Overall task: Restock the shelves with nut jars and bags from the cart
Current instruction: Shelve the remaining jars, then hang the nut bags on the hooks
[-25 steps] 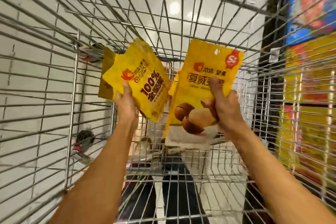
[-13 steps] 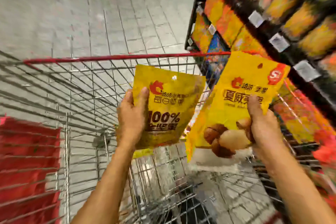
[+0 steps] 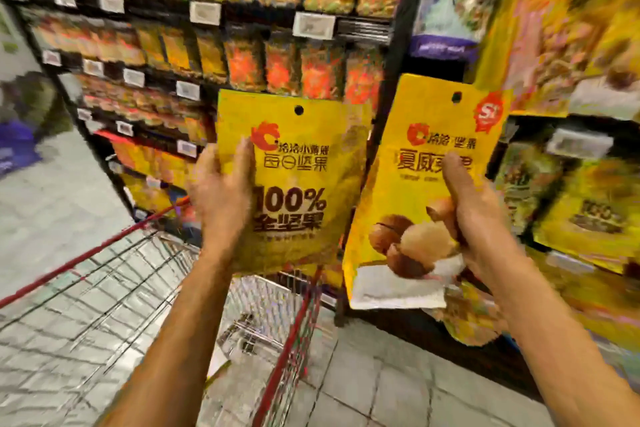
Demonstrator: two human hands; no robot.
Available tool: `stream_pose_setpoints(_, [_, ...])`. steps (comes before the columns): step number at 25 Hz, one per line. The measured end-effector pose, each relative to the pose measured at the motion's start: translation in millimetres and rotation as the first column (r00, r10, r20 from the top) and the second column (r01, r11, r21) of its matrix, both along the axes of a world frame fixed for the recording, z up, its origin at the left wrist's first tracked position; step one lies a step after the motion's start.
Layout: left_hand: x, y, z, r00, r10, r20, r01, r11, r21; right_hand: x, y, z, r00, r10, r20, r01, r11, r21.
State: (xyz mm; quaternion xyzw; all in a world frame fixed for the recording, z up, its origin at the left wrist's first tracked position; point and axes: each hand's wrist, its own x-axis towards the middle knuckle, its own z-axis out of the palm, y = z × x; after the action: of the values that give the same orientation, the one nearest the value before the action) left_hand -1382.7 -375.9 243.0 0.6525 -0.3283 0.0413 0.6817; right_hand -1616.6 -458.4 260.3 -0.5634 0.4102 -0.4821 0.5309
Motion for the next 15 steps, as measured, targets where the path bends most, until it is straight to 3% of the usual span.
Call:
stream_pose_setpoints(8, [-177.4,-145.3,26.7,0.985,-0.174,0.02,0.175,0.98,-0.099,-193.6,-82.5,28.3,0.968,-0.25,0.009,0.25,0.965,-0.08])
stream_pose_setpoints(15, [-262.3,-225.8,44.1,0.934,-0.356,-0.03,0.351,0.931,-0.101,-291.5,-132.6,38.1,0.919,-0.387,0.078,0.393,0.914,-0.096])
